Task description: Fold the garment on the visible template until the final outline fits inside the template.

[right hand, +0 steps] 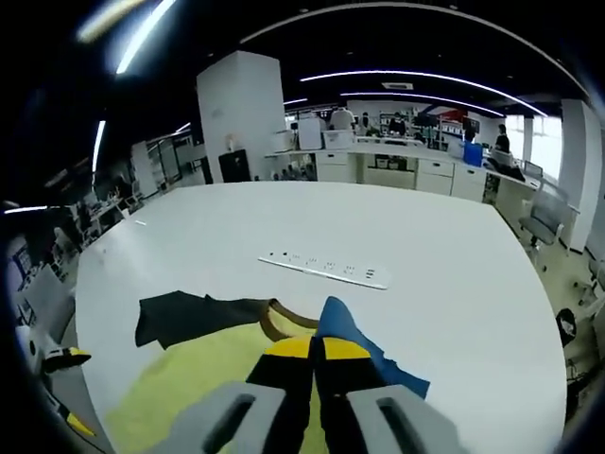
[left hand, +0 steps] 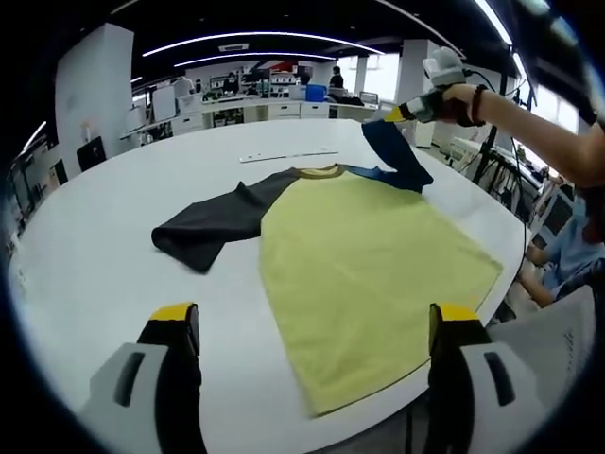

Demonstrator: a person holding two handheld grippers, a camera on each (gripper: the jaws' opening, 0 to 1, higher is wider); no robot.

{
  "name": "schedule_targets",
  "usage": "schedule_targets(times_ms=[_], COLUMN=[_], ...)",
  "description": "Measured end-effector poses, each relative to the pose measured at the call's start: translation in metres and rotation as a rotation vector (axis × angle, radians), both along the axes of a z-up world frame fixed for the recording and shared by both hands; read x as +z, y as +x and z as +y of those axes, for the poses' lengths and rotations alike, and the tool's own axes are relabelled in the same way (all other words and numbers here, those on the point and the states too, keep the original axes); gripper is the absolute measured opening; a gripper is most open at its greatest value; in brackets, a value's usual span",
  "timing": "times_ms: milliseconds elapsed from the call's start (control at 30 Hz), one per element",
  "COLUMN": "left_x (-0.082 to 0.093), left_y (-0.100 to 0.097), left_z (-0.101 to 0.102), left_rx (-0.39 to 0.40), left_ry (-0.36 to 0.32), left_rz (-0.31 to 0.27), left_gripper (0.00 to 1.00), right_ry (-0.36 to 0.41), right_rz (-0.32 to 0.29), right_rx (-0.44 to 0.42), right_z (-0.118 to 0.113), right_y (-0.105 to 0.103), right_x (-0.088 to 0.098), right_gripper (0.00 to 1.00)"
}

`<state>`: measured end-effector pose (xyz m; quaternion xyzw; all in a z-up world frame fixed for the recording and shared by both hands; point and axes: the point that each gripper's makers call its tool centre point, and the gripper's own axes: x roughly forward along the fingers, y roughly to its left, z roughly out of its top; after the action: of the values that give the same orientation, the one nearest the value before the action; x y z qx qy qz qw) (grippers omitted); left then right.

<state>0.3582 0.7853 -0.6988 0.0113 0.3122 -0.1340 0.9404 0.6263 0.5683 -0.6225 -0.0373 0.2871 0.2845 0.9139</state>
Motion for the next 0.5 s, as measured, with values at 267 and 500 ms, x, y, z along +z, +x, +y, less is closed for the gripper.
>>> schedule_targets(times_ms=[267, 500], left_x=[-0.002, -0.002], left_y=[0.000, -0.002], left_z=[0.001, 0.003], left_rx=[-0.002, 0.001], left_ry=[0.005, 0.015], left_rz=[0.007, 0.016], left_gripper=[0.99, 0.99], right_ry=[0.006, -0.042], right_rz=[-0.023, -0.037], right_rx=[0.075, 0.155], right_z=[0.032, 0.059], right_y=[-0.009, -0.022], right_x=[0.000, -0.010], right_gripper=[0.00, 0.00])
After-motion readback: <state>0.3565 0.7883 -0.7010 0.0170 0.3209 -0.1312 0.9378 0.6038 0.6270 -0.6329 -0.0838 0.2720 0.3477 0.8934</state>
